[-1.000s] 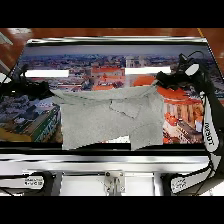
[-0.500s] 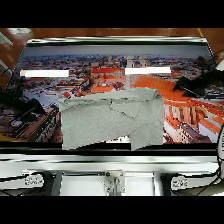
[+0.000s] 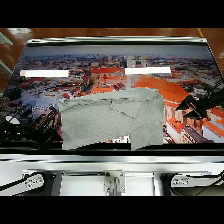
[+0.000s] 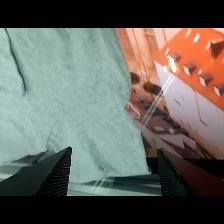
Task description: Fold the shirts.
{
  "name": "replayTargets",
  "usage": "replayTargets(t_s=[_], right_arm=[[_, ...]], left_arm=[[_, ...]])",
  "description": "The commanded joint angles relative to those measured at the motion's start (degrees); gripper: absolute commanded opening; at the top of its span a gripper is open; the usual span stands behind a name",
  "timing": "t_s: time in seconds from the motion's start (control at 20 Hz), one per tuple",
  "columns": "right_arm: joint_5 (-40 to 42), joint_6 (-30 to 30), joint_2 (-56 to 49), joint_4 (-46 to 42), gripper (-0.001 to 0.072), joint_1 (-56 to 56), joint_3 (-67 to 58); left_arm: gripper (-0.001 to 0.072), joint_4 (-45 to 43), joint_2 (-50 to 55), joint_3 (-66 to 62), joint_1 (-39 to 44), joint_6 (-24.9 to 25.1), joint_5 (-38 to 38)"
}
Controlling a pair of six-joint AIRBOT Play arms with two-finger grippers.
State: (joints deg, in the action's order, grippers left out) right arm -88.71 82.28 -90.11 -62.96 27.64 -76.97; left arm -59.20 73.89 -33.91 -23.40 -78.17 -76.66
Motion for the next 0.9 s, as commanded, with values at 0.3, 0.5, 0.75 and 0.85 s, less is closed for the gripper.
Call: replayTargets(t_s=[0.3,0.5,0.75,0.85], right_arm=[[2.7,-0.3,0.1,1.8,0.0640,0.3,1.9],[2.6,0.1,0.1,2.0,0.0640,0.3,1.9],[3.3,-1.7,0.1,1.9,0.0643,-0.5,6.4],[5.5,-4.5,0.0,3.7,0.0671,-1.5,10.6]], left_arm=[[0.0708,7.6,1.0,4.9,7.1,-0.9,11.8],[0.0252,12.3,3.3,4.9,12.1,-0.9,14.6],[0.0037,12.3,3.1,4.9,14.1,1.1,14.5],[0.0037,12.2,1.2,4.9,14.0,1.3,14.6]])
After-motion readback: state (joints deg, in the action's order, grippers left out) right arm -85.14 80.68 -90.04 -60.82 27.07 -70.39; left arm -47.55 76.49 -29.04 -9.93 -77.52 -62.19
